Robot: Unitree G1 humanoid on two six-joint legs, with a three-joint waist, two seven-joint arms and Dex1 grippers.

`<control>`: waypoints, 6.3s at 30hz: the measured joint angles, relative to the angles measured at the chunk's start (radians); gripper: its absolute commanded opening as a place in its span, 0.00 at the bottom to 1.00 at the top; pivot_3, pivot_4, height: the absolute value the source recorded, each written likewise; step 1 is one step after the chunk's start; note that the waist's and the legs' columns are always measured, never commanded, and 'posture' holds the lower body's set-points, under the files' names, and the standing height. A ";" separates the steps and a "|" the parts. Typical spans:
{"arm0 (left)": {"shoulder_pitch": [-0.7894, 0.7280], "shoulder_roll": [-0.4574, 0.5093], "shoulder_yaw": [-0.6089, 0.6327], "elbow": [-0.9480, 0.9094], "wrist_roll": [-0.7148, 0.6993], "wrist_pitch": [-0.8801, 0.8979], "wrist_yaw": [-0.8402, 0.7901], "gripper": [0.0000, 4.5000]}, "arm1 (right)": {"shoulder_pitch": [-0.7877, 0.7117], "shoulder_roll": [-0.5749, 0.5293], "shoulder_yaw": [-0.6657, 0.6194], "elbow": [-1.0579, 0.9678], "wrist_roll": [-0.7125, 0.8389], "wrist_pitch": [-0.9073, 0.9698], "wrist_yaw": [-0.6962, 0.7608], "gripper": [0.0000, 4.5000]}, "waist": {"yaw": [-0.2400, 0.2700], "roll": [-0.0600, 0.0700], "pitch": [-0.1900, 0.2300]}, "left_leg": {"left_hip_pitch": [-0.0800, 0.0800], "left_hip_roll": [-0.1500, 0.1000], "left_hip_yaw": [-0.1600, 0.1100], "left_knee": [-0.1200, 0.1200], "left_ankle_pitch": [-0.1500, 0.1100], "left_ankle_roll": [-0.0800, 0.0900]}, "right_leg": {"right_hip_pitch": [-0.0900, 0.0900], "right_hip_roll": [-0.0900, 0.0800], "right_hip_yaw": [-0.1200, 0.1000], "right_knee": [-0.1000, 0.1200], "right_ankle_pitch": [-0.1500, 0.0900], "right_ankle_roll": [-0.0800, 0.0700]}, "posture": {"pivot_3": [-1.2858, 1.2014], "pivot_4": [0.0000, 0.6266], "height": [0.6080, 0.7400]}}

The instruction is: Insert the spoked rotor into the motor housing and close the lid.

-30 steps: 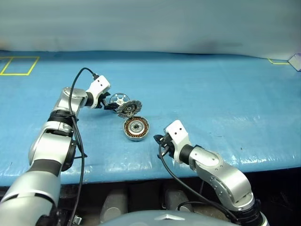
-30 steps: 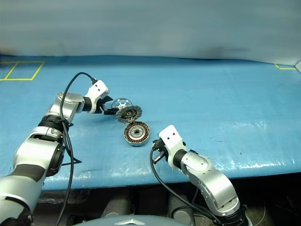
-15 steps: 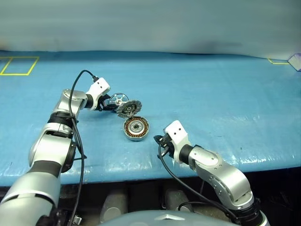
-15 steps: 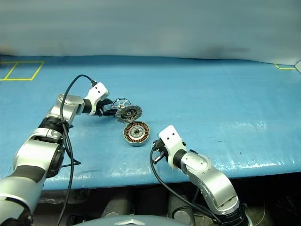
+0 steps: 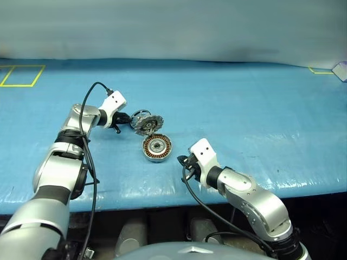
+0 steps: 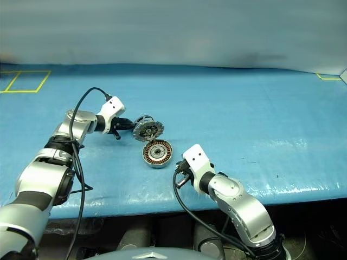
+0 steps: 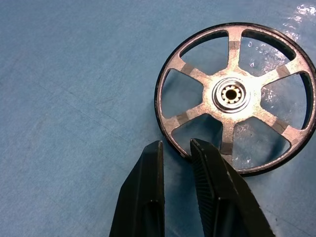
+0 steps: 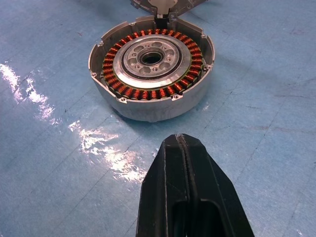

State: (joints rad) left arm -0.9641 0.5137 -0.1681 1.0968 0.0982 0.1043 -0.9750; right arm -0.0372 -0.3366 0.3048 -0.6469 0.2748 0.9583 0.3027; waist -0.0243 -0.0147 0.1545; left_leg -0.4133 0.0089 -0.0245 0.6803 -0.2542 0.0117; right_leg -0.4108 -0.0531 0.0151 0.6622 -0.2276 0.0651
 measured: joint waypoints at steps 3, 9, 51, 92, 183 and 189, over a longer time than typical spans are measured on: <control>0.001 0.005 0.000 -0.002 0.000 0.000 -0.006 0.20 | 0.000 0.000 0.000 0.000 0.000 0.000 0.000 0.00 | 0.000 0.000 0.000 | 0.000 0.000 0.000 0.000 0.000 0.000 | 0.000 0.000 0.000 0.000 0.000 0.000 | 0.52 0.24 1.00; 0.000 0.039 0.000 -0.027 0.000 0.004 -0.031 0.20 | 0.000 0.000 0.000 0.001 0.000 0.000 0.000 0.00 | -0.001 0.000 0.000 | 0.000 0.000 0.000 0.000 0.000 0.000 | 0.000 0.000 0.000 0.000 0.000 0.000 | 0.52 0.24 1.00; -0.030 -0.014 -0.048 -0.032 0.061 -0.156 -0.113 0.69 | 0.012 0.018 -0.001 0.012 -0.011 -0.021 -0.019 0.00 | 0.000 0.000 0.000 | 0.000 0.000 0.000 0.000 0.000 0.000 | 0.000 0.000 0.000 0.000 0.000 0.000 | 0.52 0.24 1.00; -0.017 0.002 -0.093 0.000 0.145 -0.265 -0.096 0.69 | 0.011 0.016 0.000 0.012 -0.012 -0.021 -0.015 0.00 | -0.001 0.000 0.000 | 0.001 0.000 0.000 0.001 0.000 0.000 | 0.001 0.000 0.000 0.000 0.000 0.000 | 0.52 0.24 1.00; 0.297 0.194 -0.244 -1.058 -0.060 0.212 -0.303 0.20 | 0.290 0.114 -0.079 0.310 -0.025 -0.731 0.135 0.00 | 0.010 0.001 0.000 | 0.002 0.004 0.004 0.001 0.000 0.001 | 0.000 0.003 0.005 0.000 -0.006 -0.001 | 0.52 0.24 1.00; 0.293 0.178 -0.247 -1.043 -0.033 0.204 -0.291 0.20 | 0.289 0.114 -0.078 0.310 -0.025 -0.730 0.133 0.00 | 0.011 0.001 0.000 | 0.002 0.004 0.004 0.001 0.000 0.001 | 0.000 0.003 0.005 0.000 -0.006 -0.001 | 0.52 0.24 1.00</control>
State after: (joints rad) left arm -0.6710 0.6915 -0.4146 0.0541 0.0653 0.3083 -1.2656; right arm 0.2522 -0.2229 0.2265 -0.3370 0.2494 0.2288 0.4352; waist -0.0132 -0.0137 0.1550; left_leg -0.4114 0.0127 -0.0203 0.6818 -0.2540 0.0123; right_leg -0.4107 -0.0498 0.0200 0.6626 -0.2334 0.0643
